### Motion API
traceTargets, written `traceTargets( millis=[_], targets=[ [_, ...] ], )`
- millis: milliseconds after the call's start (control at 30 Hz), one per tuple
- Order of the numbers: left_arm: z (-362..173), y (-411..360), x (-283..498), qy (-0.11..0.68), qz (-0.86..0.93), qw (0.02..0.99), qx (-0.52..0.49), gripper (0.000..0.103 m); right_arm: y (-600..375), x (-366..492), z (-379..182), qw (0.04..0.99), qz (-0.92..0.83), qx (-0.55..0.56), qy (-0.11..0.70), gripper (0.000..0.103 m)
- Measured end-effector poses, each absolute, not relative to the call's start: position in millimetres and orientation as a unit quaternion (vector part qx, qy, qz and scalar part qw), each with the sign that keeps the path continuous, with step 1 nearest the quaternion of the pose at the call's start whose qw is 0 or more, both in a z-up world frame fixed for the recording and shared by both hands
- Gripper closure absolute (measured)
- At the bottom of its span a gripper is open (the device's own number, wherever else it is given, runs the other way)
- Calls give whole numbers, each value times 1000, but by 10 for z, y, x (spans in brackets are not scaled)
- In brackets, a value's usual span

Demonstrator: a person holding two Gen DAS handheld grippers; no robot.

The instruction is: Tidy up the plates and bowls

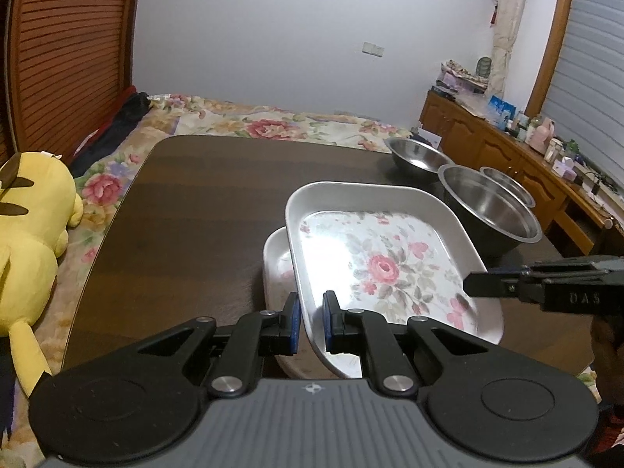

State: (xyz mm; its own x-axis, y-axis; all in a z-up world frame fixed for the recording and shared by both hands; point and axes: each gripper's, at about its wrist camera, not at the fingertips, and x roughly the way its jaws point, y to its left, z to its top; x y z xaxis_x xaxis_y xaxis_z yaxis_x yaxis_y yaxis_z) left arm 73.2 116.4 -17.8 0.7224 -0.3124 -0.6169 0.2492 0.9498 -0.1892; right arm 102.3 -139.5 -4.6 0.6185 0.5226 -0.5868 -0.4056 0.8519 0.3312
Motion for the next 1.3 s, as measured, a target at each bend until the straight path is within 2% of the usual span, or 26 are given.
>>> traceTargets(
  millis=[633, 1200, 1300],
  targets=[
    [-317, 1112, 768, 331, -118, 936, -6, 90, -1129, 893, -210, 917, 236, 17, 320, 89],
    [-420, 1104, 790, 333, -102, 938, 0, 90, -1118, 882, -250, 920, 238, 16, 311, 86],
    [-418, 1102, 793, 333, -100, 938, 0, 84, -1130, 868, -261, 920, 239, 21, 311, 86]
  ],
)
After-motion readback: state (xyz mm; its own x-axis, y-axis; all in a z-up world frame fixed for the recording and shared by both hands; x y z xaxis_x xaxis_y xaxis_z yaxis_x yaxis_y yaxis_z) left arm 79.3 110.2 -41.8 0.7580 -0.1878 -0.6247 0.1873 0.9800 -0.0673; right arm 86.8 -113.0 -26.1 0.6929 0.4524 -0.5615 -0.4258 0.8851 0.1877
